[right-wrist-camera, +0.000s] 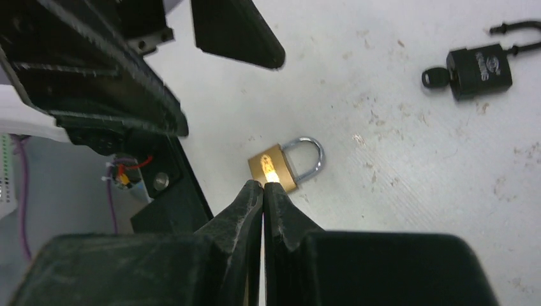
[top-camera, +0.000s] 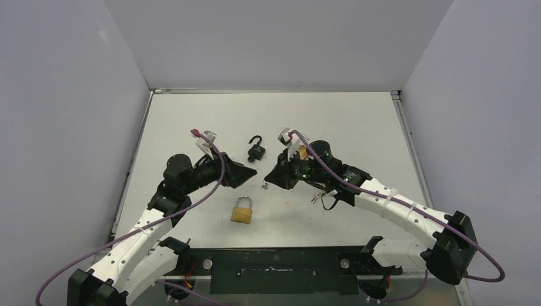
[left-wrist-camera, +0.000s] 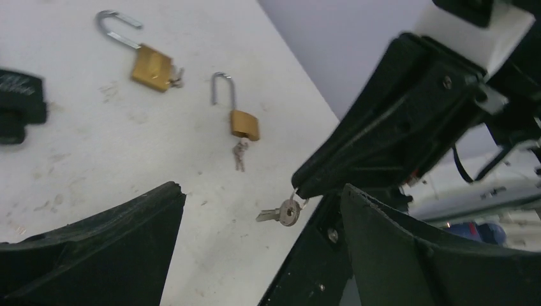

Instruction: Unlock with the key

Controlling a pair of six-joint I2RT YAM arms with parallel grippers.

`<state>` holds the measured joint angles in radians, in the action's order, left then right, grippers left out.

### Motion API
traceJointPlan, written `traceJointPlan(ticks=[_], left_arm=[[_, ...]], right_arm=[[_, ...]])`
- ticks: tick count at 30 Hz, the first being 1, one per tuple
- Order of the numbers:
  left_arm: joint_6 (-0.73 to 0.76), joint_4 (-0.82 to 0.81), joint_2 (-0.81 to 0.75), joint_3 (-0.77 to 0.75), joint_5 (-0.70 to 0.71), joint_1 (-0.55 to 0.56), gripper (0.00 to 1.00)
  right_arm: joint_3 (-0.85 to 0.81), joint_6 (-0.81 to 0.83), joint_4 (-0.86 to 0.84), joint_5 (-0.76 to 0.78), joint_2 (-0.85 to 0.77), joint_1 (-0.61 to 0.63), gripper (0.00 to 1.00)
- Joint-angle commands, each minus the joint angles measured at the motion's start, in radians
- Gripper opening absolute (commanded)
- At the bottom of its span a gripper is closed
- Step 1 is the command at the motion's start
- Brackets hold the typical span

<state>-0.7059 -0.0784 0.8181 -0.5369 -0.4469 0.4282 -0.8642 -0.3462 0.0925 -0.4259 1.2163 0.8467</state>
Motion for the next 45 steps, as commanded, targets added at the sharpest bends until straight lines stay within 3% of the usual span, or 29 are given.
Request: traceJointPlan(ticks=[1, 6, 14, 16, 21, 24, 28, 33, 36, 41, 43, 45], left_arm=[[0.068, -0.363, 0.056, -0.082, -0.385, -0.002, 0.89], [0.039, -0.434, 0.184, -0.164, -0.604, 0.021, 0.86], [0.052, -0.431, 0.243, -0.219, -0.659, 0.047, 0.48], [0.049, -0.431, 0.25, -0.219, -0.667, 0.059, 0.47], [0.054, -0.428, 0.258, -0.217, -0.658, 0.077, 0.62], [0.06, -0.43, 0.264, -0.218, -0.642, 0.091, 0.65], [0.065, -0.422, 0.282, -0.224, -0.624, 0.106, 0.43], [0.088, -0.385, 0.295, -0.248, -0.597, 0.107, 0.02], [0.099, -0.368, 0.295, -0.262, -0.57, 0.107, 0.0], [0.077, -0.354, 0.277, -0.281, -0.501, 0.107, 0.0], [0.04, -0.364, 0.268, -0.282, -0.468, 0.107, 0.0], [-0.007, -0.367, 0.264, -0.289, -0.424, 0.106, 0.0]], right_arm=[[-0.139, -0.019, 0.05, -0.149, -0.068, -0.03, 0.0], [-0.236, -0.072, 0.095, -0.218, -0.071, -0.046, 0.0], [-0.3, -0.104, 0.126, -0.214, -0.06, -0.055, 0.0], [-0.308, -0.108, 0.133, -0.208, -0.055, -0.057, 0.0], [-0.318, -0.112, 0.145, -0.182, -0.047, -0.069, 0.0], [-0.318, -0.115, 0.149, -0.183, -0.042, -0.075, 0.0], [-0.318, -0.118, 0.151, -0.184, -0.041, -0.083, 0.0], [-0.316, -0.121, 0.153, -0.192, -0.042, -0.092, 0.0], [-0.306, -0.123, 0.158, -0.186, -0.045, -0.099, 0.0], [-0.246, -0.166, 0.114, -0.122, -0.099, -0.118, 0.6], [-0.201, -0.198, 0.055, -0.118, -0.133, -0.126, 0.69], [-0.15, -0.233, -0.015, -0.12, -0.166, -0.127, 0.72]])
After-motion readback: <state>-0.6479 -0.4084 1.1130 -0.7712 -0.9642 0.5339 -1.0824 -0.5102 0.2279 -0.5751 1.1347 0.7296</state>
